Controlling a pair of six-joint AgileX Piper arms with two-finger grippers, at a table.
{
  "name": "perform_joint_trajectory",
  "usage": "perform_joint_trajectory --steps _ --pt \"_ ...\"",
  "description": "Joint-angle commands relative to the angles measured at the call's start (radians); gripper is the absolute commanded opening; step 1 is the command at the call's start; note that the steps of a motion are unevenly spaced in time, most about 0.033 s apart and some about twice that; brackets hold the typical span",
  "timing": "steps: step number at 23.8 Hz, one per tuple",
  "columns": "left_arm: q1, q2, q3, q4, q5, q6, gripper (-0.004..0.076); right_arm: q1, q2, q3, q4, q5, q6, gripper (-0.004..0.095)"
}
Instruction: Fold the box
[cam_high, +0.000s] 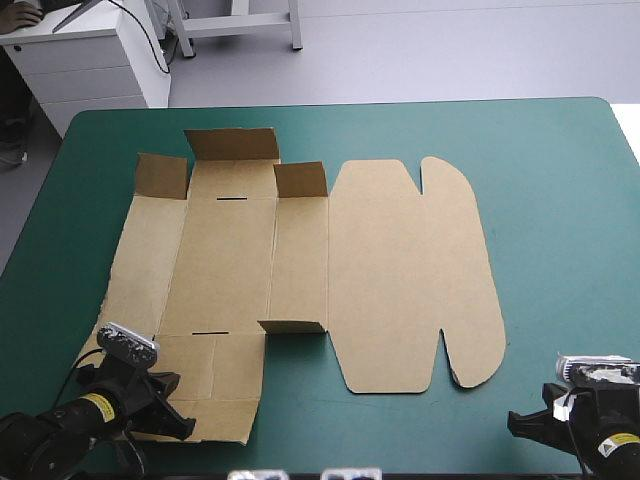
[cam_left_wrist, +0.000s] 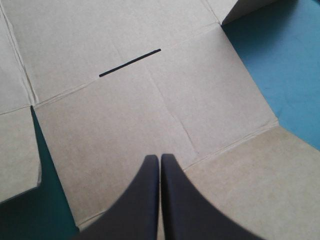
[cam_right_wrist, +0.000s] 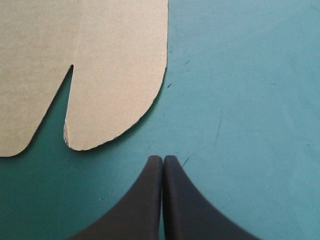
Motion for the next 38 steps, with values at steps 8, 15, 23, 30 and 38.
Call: perform_joint_trajectory --steps 8,15,23,30,38 --pt "-0.006 0.003 -0.058 -0.007 -0.043 -0.009 -0.0008 0.005 0.011 -0.022 0.007 -0.055 -0.002 -0.0014" --pt "-0.006 0.058 -0.211 0.062 0.055 -0.016 -0.0008 0.005 0.011 -0.022 0.007 -0.055 -0.002 -0.0014" --pt "-0.006 0.289 -0.463 0.085 0.09 -0.025 -0.0008 0.005 0.011 -0.022 0.007 -0.055 -0.002 -0.0014" --pt "0.018 0.609 -0.629 0.079 0.015 -0.028 -0.0008 0.005 0.011 -0.022 0.004 -0.055 -0.002 -0.0014" --pt "0.553 0.781 -0.667 -0.401 0.04 0.349 -0.0008 0.005 0.011 -0.022 0.004 -0.055 -0.002 -0.0014"
